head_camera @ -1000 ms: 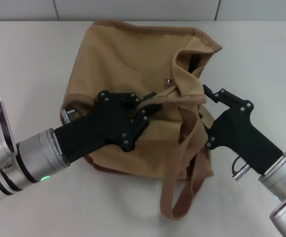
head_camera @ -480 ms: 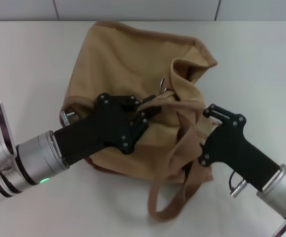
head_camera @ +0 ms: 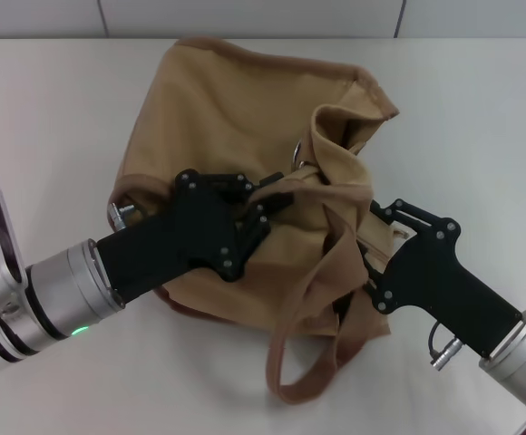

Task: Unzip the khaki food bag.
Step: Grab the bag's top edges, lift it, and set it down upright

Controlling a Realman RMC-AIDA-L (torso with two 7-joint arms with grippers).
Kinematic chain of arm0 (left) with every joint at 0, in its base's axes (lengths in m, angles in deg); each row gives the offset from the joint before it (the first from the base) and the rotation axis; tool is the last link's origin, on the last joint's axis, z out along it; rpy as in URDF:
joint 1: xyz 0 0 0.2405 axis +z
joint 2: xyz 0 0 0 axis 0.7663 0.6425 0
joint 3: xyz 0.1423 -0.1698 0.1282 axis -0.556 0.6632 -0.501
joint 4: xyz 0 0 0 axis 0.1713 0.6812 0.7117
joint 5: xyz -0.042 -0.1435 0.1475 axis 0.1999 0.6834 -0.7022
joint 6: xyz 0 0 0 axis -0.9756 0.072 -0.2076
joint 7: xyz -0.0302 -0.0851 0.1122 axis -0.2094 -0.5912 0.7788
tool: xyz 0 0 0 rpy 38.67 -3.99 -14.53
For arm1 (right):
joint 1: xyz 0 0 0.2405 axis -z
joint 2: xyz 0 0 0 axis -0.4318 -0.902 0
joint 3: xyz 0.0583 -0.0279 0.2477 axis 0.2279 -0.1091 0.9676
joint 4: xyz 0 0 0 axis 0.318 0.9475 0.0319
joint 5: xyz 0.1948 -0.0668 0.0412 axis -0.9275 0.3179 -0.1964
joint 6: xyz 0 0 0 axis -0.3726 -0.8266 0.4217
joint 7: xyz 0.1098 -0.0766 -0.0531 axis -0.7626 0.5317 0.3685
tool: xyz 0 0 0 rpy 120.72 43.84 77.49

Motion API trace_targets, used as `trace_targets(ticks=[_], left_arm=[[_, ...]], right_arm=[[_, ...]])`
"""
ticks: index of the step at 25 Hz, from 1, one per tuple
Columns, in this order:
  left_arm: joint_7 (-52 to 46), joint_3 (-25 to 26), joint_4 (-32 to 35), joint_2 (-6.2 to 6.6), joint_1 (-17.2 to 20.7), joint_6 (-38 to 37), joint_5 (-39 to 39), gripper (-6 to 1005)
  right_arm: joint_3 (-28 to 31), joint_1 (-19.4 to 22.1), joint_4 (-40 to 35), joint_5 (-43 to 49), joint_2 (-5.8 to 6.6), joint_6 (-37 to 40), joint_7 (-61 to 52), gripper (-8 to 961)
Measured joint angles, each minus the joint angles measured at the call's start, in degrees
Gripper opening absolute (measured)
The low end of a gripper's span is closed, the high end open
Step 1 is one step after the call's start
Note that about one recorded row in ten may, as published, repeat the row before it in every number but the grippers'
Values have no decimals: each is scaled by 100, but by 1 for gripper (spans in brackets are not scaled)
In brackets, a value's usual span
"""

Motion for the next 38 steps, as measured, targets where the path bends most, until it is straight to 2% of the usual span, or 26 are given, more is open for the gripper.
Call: trace_targets(ticks=[11,29,38], left_arm=[[11,74,-1,0,1,-3,41,56],[15,77,-27,-10,-134,-22,50,56],[15,77,-29,-8,-233,3,48,56]], right_arm=[[-32,50,-5,27,1,-22,0,406],[624,-136,30,-8,0,2,-4,405],[737,-201,38,12,1,2,-33,405]])
